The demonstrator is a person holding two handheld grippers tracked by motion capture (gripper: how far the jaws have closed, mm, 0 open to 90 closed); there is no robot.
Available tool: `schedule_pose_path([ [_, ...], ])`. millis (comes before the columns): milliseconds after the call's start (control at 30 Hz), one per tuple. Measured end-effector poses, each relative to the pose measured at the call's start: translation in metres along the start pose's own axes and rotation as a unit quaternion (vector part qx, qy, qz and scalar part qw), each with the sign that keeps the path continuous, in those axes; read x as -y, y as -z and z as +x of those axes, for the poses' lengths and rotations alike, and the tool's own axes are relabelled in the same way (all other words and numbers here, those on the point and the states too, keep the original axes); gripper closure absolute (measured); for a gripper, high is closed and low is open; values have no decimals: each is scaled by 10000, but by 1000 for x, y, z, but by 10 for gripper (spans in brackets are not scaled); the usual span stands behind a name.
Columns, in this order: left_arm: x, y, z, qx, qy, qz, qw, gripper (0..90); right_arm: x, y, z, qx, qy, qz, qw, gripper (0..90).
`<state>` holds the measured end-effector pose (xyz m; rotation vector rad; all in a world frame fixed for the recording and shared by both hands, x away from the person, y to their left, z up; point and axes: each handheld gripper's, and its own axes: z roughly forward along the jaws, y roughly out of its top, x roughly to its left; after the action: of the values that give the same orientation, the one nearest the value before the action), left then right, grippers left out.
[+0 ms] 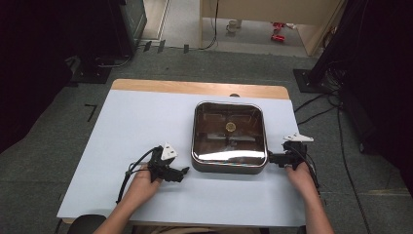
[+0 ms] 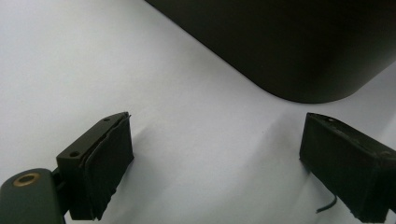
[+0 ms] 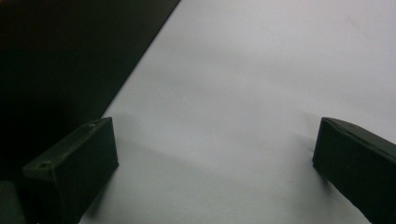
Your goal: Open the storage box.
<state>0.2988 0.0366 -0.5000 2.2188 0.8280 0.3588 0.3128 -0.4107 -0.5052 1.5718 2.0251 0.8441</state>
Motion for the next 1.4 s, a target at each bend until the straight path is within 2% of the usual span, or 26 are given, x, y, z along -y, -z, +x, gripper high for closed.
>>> schedule_pose_path([
  [767,-1,0,0,-14,25,27,10000,91,0,0,0,-2,-3,2,10000,0],
  [1033,-11,-1,-1,-25,15,420,9991,95,0,0,0,-1,-1,0,10000,0],
  [1100,-11,-1,-1,-17,32,436,9990,95,0,0,0,0,0,0,10000,0],
  [1267,-15,-1,3,131,-62,601,9981,96,0,0,0,-1,-1,1,10000,0],
  [1333,-15,1,5,112,-38,592,9982,129,0,0,0,-2,-2,1,10000,0],
  [1400,-17,2,9,238,30,639,9977,149,0,0,0,-1,-2,2,10000,0],
])
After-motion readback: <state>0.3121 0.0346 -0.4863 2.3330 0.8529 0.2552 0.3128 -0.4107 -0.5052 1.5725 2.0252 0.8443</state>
